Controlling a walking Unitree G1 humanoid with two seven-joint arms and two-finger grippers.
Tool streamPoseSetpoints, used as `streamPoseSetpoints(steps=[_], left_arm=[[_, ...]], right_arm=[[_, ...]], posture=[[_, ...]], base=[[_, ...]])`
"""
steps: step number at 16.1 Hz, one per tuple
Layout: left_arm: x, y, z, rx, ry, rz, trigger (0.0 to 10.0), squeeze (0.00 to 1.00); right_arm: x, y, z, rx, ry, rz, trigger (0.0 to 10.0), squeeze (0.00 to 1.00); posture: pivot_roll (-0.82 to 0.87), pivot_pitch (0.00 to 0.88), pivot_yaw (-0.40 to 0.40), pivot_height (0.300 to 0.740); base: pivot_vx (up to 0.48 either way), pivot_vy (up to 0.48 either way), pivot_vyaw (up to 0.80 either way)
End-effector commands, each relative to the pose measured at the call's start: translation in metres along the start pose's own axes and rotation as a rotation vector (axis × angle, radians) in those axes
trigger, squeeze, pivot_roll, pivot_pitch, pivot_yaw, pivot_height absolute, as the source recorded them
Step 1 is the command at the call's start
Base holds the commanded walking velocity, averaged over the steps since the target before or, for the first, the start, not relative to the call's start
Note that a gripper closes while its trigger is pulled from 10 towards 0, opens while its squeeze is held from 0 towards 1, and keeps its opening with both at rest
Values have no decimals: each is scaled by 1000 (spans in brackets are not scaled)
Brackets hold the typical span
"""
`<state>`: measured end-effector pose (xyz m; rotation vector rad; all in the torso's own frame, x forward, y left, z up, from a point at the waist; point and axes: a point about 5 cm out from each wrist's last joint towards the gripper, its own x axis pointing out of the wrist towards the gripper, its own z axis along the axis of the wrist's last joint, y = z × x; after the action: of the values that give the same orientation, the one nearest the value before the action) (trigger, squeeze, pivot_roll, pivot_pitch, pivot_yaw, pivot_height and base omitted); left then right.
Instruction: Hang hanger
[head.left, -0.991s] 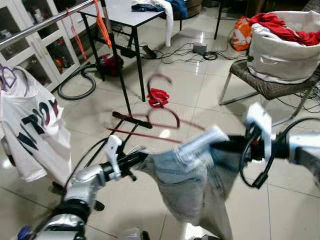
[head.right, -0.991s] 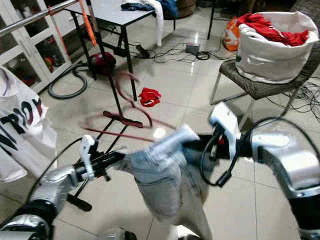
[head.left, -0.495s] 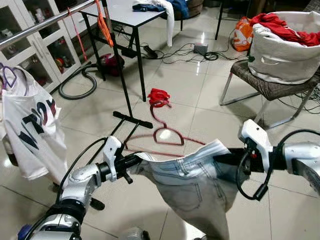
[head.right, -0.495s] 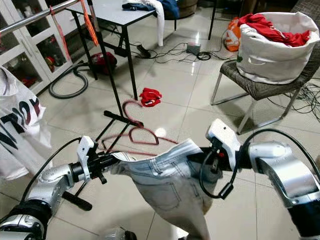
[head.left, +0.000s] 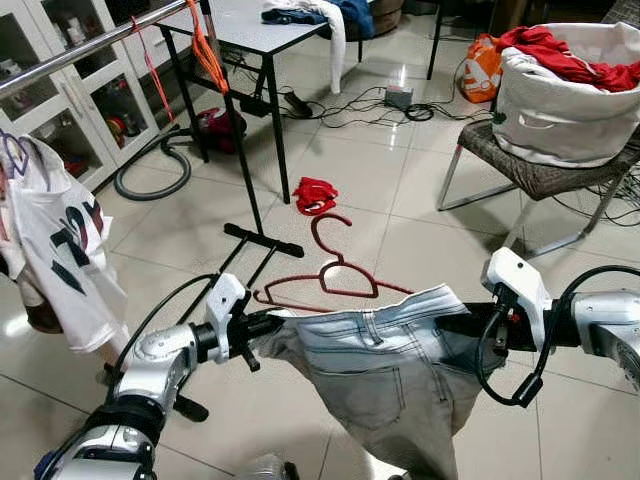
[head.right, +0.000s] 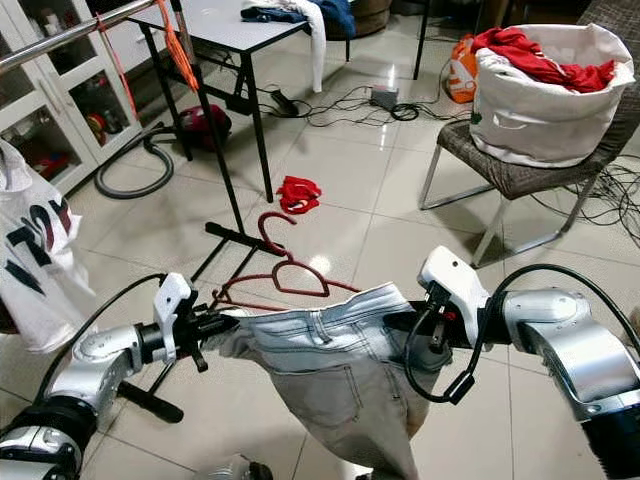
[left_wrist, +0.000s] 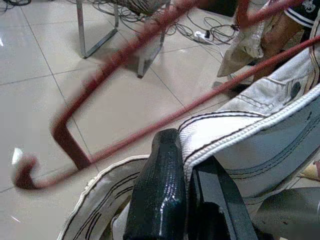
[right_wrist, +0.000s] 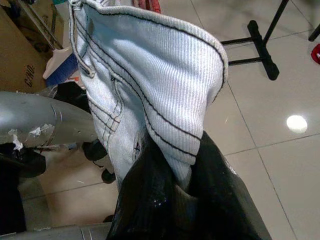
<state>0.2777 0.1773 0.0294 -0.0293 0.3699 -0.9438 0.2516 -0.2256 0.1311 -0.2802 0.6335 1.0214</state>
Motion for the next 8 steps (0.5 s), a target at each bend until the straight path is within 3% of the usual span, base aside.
streamPoseSetpoints(steps=[1,4,8], left_arm=[[-5,11,18,76,-30,29,0,0],[-8,16,30,181,-9,39,0,0],[-16,23,32,219,35,48,0,0]], right_arm=[[0,1,0,-8,0,1,10000,0],[4,6,-5,3,8,23,10000,0],[-2,6,4,-16,-9,27,10000,0]], posture=[[-149,0,71,740],[-145,0,72,740],[-145,0,73,740]], base=[[0,0,0],[0,0,0],[0,0,0]])
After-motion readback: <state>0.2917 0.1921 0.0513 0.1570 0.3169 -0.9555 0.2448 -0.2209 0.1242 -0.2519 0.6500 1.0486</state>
